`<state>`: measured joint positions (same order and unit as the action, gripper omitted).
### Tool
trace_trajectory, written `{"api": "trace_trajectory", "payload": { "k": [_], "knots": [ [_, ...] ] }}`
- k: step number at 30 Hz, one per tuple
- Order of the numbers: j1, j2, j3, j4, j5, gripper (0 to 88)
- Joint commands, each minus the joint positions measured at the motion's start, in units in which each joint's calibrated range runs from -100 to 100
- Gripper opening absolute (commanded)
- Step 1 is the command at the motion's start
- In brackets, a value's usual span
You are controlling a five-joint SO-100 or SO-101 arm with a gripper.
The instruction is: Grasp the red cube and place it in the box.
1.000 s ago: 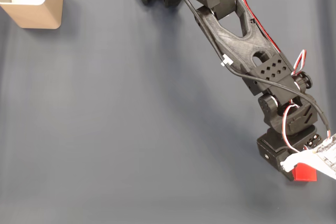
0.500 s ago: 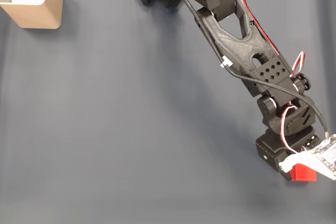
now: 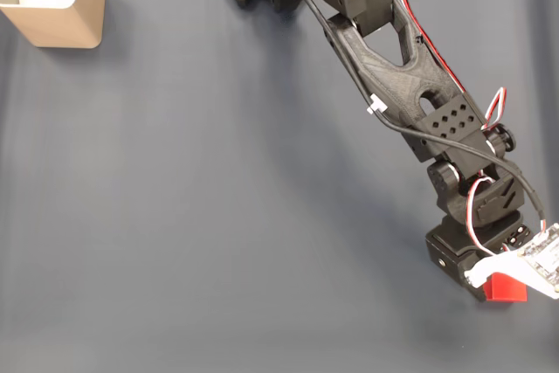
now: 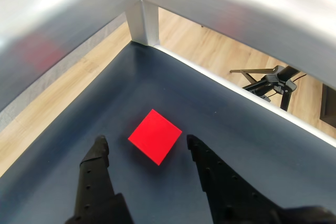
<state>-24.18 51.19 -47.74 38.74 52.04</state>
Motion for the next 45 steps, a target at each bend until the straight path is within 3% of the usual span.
{"api": "trace_trajectory", "payload": {
  "k": [1,45],
  "knots": [
    [-0.32,-0.93,-0.53,-1.12,-0.20,35.1],
    [-3.66,1.15,-2.35,-3.25,-0.24,34.9]
  ]
}}
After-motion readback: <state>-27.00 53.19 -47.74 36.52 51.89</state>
